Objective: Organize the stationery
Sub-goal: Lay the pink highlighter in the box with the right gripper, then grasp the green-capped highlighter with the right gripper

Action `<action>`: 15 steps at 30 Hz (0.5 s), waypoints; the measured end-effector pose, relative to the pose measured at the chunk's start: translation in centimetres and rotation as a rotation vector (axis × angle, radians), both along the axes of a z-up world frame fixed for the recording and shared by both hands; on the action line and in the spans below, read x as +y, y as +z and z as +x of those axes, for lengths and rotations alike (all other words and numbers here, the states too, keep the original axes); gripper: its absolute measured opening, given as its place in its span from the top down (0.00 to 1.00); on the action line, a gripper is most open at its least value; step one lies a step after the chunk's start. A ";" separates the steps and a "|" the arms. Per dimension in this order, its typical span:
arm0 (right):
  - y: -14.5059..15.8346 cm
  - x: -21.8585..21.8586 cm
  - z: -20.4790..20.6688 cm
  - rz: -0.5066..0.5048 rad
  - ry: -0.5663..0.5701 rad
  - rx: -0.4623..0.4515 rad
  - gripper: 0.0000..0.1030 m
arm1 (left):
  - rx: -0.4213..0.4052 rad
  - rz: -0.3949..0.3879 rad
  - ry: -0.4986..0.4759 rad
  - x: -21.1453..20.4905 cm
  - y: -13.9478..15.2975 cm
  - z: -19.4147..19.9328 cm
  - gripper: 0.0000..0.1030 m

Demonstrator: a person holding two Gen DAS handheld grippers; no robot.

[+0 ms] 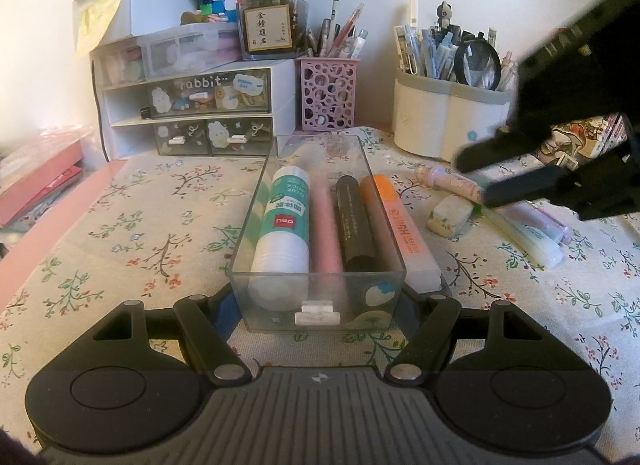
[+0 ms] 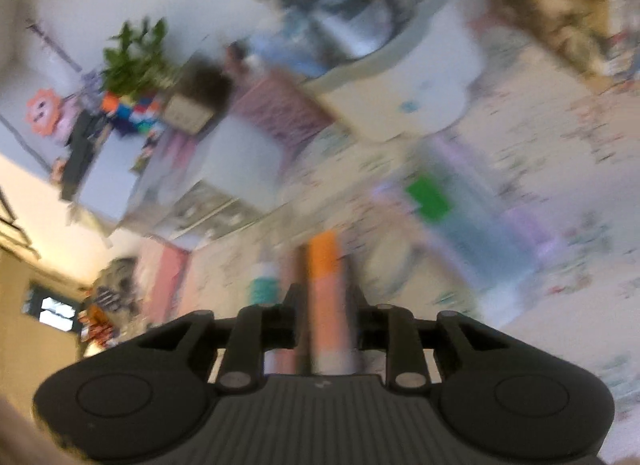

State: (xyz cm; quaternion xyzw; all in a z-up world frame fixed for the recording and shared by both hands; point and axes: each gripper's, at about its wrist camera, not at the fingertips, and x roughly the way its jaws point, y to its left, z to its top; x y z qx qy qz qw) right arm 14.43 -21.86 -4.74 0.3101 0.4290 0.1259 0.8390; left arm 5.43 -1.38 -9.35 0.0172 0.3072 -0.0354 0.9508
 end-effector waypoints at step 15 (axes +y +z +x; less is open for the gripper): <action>0.5 -3.2 -1.3 -0.211 -0.053 -0.047 0.99 | 0.000 0.001 0.001 0.0 0.0 0.0 0.30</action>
